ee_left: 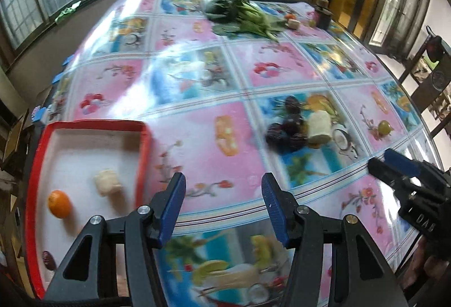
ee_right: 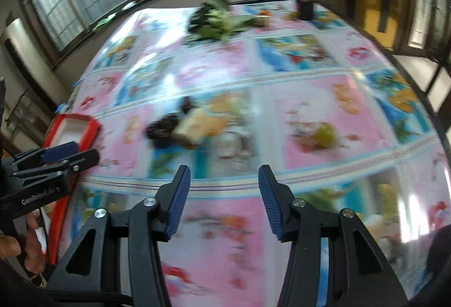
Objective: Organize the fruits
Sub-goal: 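Move both open grippers back to the fruit pile, then grasp the green grape with the right gripper while the left grasps a red date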
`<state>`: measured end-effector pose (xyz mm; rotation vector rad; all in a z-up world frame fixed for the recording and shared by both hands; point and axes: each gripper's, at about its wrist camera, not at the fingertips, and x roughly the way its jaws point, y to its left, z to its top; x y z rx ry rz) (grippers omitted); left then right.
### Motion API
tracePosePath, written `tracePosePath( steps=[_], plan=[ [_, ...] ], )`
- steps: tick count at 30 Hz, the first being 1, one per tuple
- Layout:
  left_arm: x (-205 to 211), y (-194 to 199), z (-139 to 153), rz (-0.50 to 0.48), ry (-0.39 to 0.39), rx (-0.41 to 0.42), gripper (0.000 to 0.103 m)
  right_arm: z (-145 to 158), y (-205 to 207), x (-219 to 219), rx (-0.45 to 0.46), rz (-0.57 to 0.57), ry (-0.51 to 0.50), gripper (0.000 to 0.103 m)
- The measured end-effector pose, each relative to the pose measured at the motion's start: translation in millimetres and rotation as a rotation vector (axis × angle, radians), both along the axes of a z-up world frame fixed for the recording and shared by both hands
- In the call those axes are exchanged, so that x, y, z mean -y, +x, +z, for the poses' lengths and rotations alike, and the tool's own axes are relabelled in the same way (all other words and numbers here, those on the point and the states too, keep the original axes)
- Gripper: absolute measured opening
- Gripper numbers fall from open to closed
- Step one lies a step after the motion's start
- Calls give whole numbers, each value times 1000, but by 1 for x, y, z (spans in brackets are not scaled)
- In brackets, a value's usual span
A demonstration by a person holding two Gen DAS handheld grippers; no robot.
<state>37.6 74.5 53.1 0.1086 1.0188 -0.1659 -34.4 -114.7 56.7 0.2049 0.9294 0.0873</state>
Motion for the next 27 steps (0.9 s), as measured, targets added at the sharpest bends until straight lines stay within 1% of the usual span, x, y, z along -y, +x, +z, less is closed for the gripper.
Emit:
tracePosePath(
  steps=[3, 5, 11, 15, 18, 22, 23, 25, 27],
  plan=[
    [13, 4, -8, -10, -1, -18, 56, -5, -2, 36, -13, -72, 4, 52],
    [20, 7, -12, -14, -2, -29, 56, -7, -1, 53, -16, -99, 5, 52],
    [34, 15, -24, -1, 4, -50, 56, -11, 8, 86, -17, -144, -9, 51],
    [33, 21, -28, 19, 2, -61, 56, -17, 20, 93, -24, -138, 7, 51],
    [31, 24, -31, 23, -10, -73, 56, -20, 31, 85, -22, -91, 0, 51],
    [35, 24, -33, 6, -24, -76, 56, -22, 41, 71, -12, -46, -31, 51],
    [35, 24, -33, 1, -34, -77, 56, -23, 43, 68, -11, -31, -38, 44],
    [37, 25, -34, -5, -43, -80, 56, -24, 45, 64, -8, -24, -67, 38],
    [37, 27, -35, -8, -59, -80, 56, -25, 45, 63, -5, -19, -88, 26]
  ],
)
